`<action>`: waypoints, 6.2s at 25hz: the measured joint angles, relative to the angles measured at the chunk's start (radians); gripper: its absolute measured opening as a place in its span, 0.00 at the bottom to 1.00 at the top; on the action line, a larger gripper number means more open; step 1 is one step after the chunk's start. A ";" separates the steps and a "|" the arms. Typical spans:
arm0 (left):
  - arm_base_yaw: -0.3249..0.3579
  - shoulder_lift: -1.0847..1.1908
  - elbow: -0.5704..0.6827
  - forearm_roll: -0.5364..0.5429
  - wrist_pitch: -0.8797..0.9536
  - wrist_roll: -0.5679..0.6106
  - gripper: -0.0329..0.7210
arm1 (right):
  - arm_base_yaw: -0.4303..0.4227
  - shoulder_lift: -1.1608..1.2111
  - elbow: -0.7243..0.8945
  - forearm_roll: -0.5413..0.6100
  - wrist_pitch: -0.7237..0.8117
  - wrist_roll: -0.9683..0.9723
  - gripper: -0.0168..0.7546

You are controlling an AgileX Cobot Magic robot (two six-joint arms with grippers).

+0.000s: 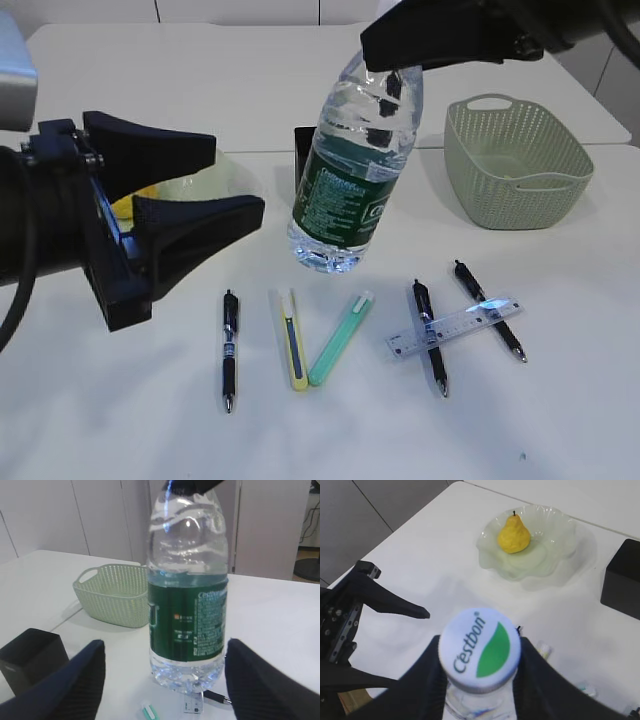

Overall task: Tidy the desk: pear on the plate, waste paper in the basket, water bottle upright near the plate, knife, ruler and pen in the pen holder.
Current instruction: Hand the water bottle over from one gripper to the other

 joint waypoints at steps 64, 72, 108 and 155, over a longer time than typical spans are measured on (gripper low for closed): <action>-0.108 0.282 -0.305 0.180 -0.137 -0.303 0.89 | 0.000 0.000 -0.079 -0.109 0.184 0.026 0.34; -0.108 0.321 -0.333 0.242 -0.144 -0.366 0.88 | 0.000 0.000 -0.079 -0.104 0.184 0.026 0.34; -0.108 0.349 -0.372 0.282 -0.136 -0.384 0.61 | 0.000 -0.001 -0.079 -0.075 0.186 -0.009 0.34; 0.249 0.315 -0.372 0.358 -0.202 -0.384 0.60 | -0.052 -0.013 -0.089 -0.535 0.157 0.317 0.71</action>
